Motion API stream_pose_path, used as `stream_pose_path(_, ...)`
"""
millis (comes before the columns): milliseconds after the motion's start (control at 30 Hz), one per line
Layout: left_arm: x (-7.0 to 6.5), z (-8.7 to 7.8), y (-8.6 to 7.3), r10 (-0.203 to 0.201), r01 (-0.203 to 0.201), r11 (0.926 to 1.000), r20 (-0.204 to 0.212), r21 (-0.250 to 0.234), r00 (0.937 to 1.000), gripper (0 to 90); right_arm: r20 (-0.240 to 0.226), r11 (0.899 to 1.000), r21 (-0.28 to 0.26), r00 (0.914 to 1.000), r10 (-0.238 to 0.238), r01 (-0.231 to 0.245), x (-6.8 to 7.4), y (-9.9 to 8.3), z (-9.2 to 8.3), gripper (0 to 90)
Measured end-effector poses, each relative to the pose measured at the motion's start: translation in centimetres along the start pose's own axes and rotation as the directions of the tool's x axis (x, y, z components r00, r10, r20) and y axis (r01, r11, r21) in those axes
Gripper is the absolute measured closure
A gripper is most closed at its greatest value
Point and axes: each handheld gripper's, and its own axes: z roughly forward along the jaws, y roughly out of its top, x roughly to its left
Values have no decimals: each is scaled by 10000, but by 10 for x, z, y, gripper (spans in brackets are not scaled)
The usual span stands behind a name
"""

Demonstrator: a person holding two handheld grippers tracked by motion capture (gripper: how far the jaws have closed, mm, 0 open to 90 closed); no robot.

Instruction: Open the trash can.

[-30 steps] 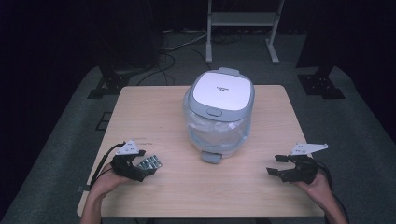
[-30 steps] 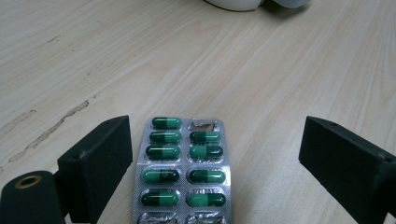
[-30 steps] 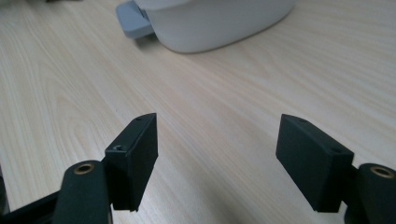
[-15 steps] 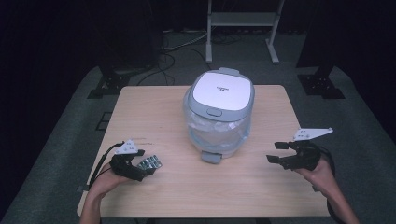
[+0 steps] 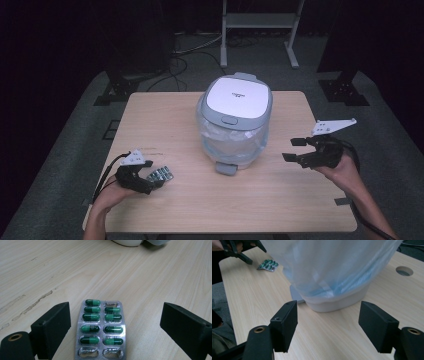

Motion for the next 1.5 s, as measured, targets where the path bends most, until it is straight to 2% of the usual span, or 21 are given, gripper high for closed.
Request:
stream_pose_path(33,0,0,0,0,0,10000,0,0,10000,88,0,10000,0,10000,0,0,0,0,0,306)
stream_pose_path(400,0,-2,0,-24,24,10000,24,35,10000,88,-183,9987,-312,9990,-403,398,4,44,-17,342)
stream_pose_path(767,1,-4,-1,-42,42,10000,1,-15,10000,87,-153,9966,-350,9971,-746,740,9,74,-29,382)
stream_pose_path(1167,2,-7,-2,-107,107,9999,-43,-12,9999,88,-422,9938,-592,9945,-962,936,12,105,-31,558)
stream_pose_path(1500,3,-9,-2,-112,112,9999,-30,-59,9999,88,-471,9916,-433,9912,-1237,1217,17,127,-24,661)
